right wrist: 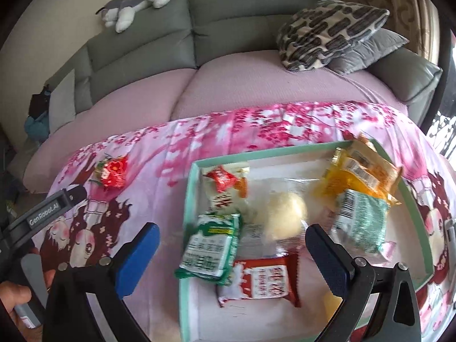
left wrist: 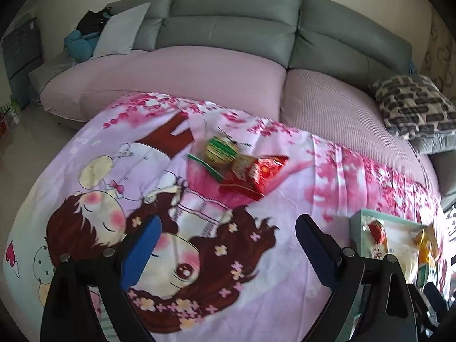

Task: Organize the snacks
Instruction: 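Move both grippers back to the red bag and green-wrapped biscuit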

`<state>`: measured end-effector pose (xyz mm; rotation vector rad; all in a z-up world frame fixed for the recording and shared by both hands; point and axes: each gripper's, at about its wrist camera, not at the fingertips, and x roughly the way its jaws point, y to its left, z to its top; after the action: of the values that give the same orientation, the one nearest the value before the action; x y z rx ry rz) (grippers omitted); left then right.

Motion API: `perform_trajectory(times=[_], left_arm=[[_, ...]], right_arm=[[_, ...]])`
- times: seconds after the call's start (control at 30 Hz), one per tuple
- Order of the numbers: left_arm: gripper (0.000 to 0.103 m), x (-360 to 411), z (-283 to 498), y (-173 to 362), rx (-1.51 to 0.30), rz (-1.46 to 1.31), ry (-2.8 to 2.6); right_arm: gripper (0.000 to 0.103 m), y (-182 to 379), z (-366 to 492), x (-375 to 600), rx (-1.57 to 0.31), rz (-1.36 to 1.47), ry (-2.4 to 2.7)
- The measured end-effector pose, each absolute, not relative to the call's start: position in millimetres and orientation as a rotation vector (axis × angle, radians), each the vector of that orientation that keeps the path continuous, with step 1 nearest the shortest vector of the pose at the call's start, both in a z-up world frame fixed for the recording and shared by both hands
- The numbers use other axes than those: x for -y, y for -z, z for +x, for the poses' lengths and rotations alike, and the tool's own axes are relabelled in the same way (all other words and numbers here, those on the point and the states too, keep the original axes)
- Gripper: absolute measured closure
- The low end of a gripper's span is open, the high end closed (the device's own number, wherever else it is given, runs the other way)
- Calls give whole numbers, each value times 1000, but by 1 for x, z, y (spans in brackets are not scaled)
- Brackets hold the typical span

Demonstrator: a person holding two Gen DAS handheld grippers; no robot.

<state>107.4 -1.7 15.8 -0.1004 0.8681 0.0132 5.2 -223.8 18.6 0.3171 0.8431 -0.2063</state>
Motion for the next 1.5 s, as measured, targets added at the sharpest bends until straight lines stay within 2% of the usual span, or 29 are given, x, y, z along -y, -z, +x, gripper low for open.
perform_trajectory(times=[0.5,1.5], left_arm=[[8,-57,115,-19,-866,-147,-143],[8,-73,171,0,-926,-167,-76]], right_arm=[[0,-15,37,178,-808,304,59],[0,-2,104,130,-853,254,-46]])
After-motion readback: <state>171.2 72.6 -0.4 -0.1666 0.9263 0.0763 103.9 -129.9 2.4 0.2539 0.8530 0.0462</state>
